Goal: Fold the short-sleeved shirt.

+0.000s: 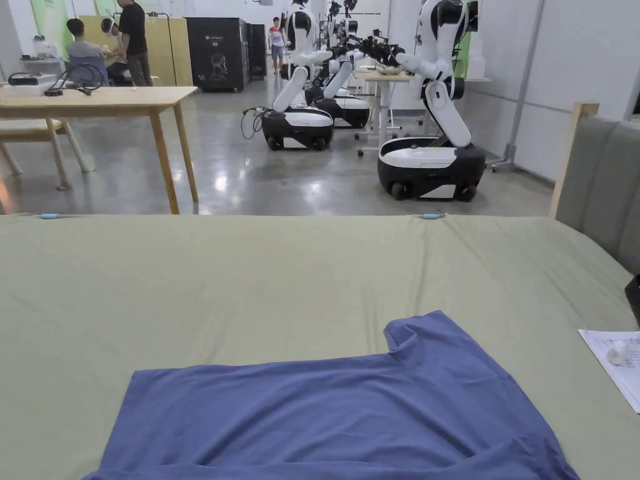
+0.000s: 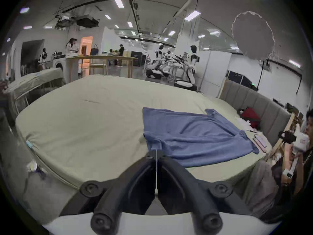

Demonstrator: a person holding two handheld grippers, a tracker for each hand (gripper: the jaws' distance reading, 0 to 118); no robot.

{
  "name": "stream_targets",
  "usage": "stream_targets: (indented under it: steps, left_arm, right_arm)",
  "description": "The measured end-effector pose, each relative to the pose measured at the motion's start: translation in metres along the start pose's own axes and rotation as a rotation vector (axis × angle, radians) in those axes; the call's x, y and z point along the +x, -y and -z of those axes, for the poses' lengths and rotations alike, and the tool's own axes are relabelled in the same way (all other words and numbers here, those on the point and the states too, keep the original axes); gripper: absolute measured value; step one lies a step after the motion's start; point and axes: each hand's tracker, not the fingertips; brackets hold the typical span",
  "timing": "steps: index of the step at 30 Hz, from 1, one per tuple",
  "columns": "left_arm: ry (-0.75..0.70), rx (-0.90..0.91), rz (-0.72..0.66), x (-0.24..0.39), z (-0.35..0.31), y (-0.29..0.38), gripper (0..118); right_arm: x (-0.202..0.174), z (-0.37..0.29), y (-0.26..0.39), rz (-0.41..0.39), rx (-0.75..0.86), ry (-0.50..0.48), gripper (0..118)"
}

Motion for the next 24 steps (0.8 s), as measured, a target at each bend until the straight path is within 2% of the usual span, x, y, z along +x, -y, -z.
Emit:
stream_targets:
  steps: [4, 9, 13, 18, 20, 21, 22, 23, 24]
  left_arm:
    - [0.065, 0.006, 0.008, 0.013, 0.011, -0.017, 0]
    - [0.113, 0.031, 0.042, 0.03, 0.045, -0.084, 0]
    - [0.091, -0.024, 0.139, 0.027, 0.13, -0.134, 0]
    - [0.068, -0.21, 0.131, 0.008, 0.263, -0.158, 0]
    - [0.019, -0.283, 0.135, -0.001, 0.307, -0.157, 30]
    - [0.02, -0.319, 0.12, -0.005, 0.322, -0.157, 55]
    - [0.012, -0.342, 0.094, -0.01, 0.337, -0.155, 85]
    - [0.019, -0.355, 0.07, -0.014, 0.347, -0.153, 91]
    - [0.017, -0.343, 0.074, -0.017, 0.358, -0.153, 90]
  right_arm:
    - [-0.001, 0.004, -0.012, -0.017, 0.0, -0.004, 1]
    - [-0.008, 0.004, -0.021, -0.022, 0.013, -0.024, 1]
    - [-0.014, 0.013, -0.022, -0.057, -0.001, -0.024, 1]
    - [-0.017, 0.023, -0.02, -0.059, -0.043, -0.004, 1]
    - [-0.016, 0.028, -0.02, -0.068, -0.06, 0.016, 1]
    - [-0.016, 0.03, -0.02, -0.072, -0.067, 0.023, 1]
    - [-0.015, 0.032, -0.02, -0.072, -0.076, 0.028, 1]
    - [-0.014, 0.035, -0.02, -0.07, -0.081, 0.032, 1]
    - [-0.013, 0.037, -0.021, -0.068, -0.088, 0.037, 1]
